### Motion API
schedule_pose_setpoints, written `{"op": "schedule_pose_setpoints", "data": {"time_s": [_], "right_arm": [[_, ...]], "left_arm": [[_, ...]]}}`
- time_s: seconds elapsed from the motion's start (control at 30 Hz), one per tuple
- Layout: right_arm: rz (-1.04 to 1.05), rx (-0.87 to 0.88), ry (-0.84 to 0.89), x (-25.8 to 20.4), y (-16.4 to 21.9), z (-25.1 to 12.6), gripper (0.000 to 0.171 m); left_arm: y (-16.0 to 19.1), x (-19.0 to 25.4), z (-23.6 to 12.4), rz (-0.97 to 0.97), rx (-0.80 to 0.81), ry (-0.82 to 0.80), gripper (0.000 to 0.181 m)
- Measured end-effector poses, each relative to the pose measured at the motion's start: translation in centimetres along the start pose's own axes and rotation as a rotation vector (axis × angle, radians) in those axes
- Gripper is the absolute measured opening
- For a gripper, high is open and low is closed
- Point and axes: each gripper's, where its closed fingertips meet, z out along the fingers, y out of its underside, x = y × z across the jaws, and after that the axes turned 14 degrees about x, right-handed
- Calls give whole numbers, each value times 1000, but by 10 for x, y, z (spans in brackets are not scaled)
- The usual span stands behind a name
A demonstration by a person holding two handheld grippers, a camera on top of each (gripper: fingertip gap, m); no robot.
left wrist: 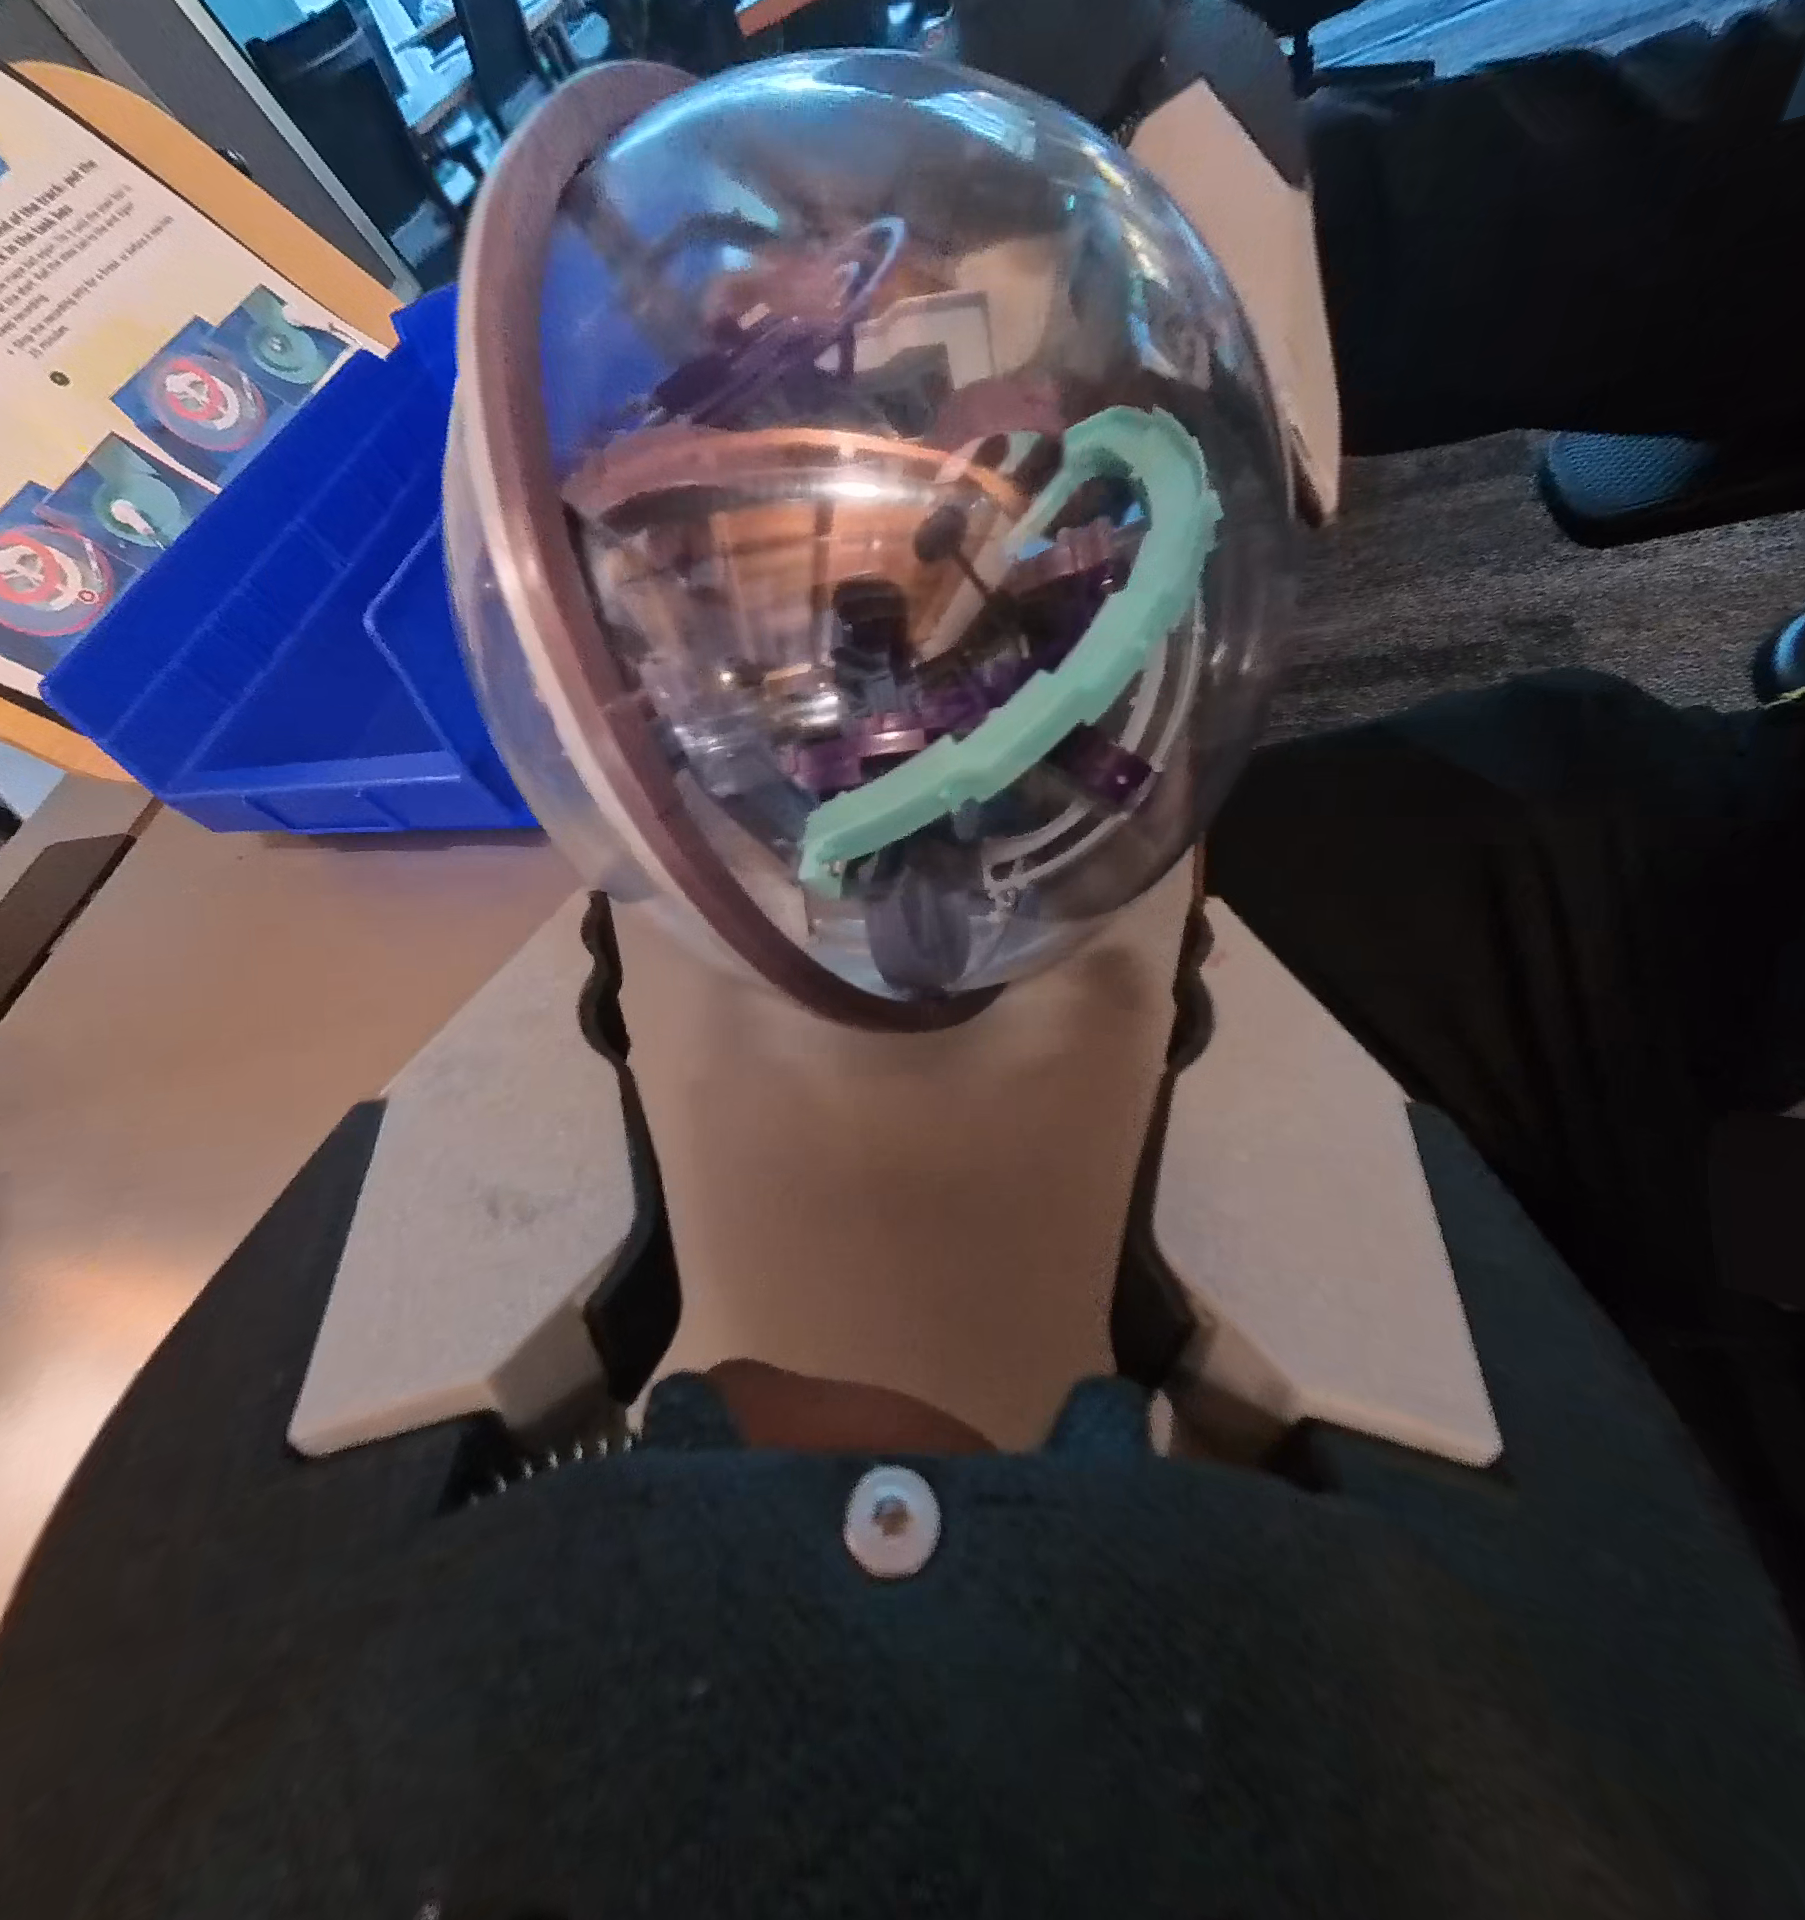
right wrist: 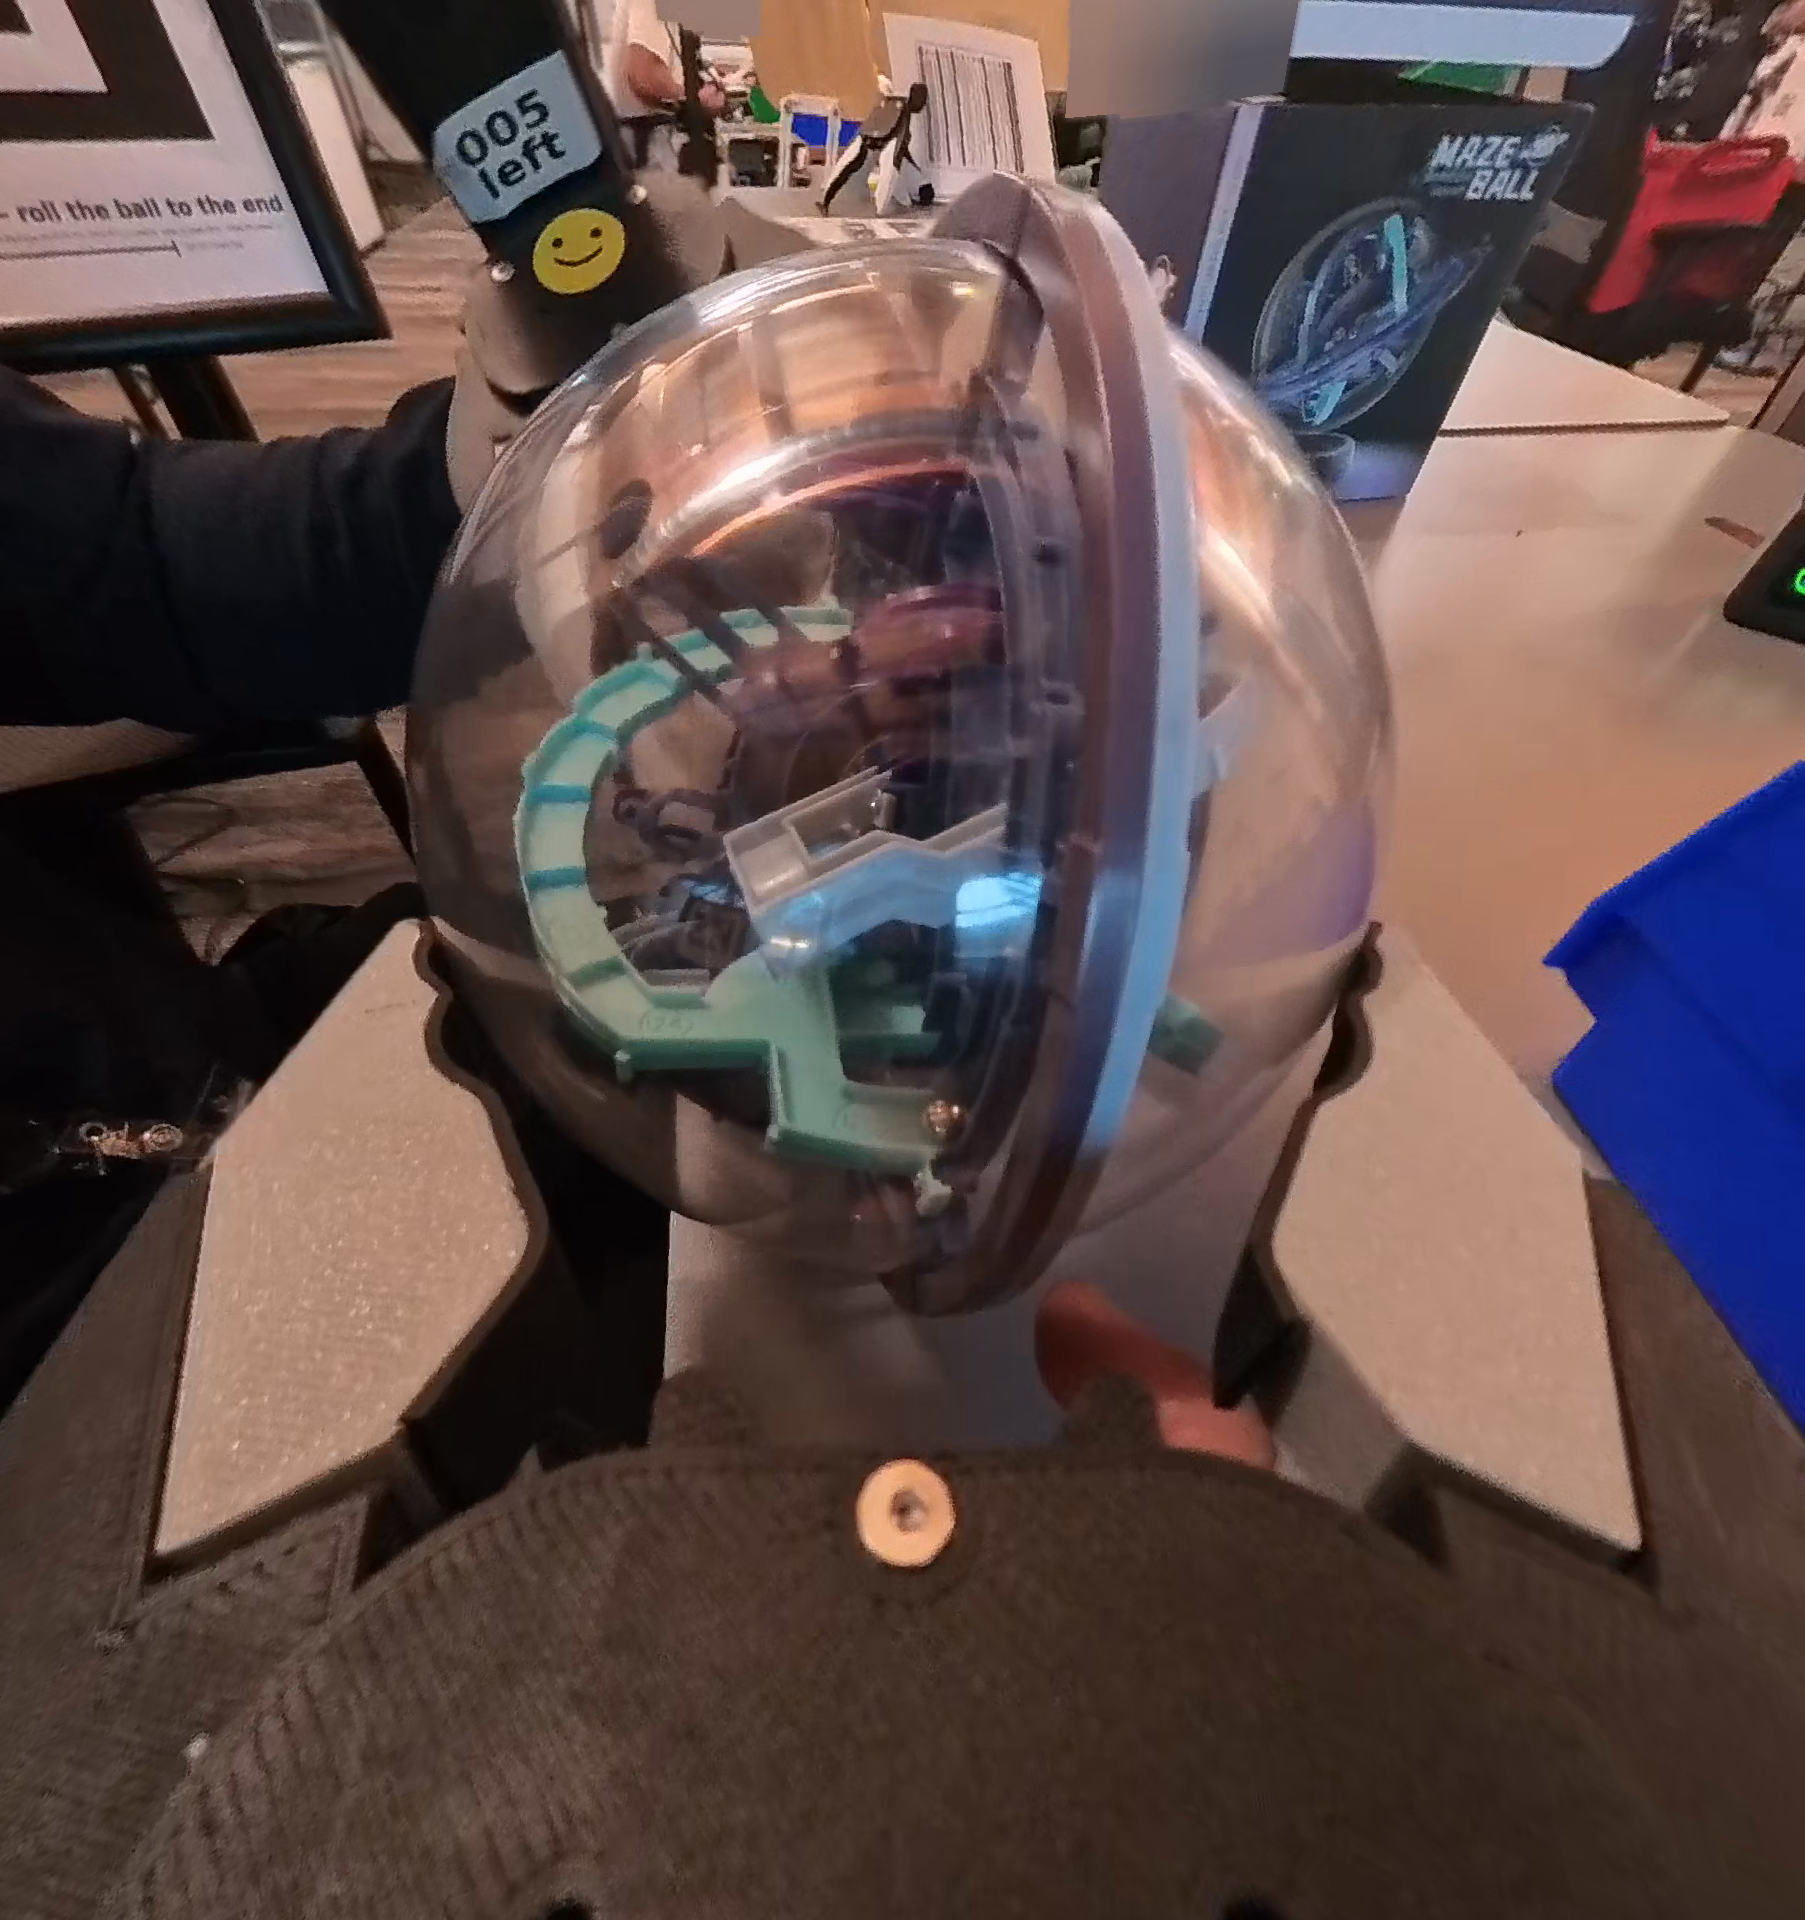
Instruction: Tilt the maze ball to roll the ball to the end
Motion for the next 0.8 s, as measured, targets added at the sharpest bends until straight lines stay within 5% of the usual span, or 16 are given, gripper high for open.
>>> {"op": "schedule_pose_setpoints", "data": {"time_s": [0.57, 0.8], "right_arm": [[99, -34, 42, 5, 2, 3, 157], [173, -38, 48, 6, 4, 3, 157]], "left_arm": [[-46, 1, 3, 396, -7, -138, 111], [-35, 0, 10, 463, -74, -145, 113]]}}
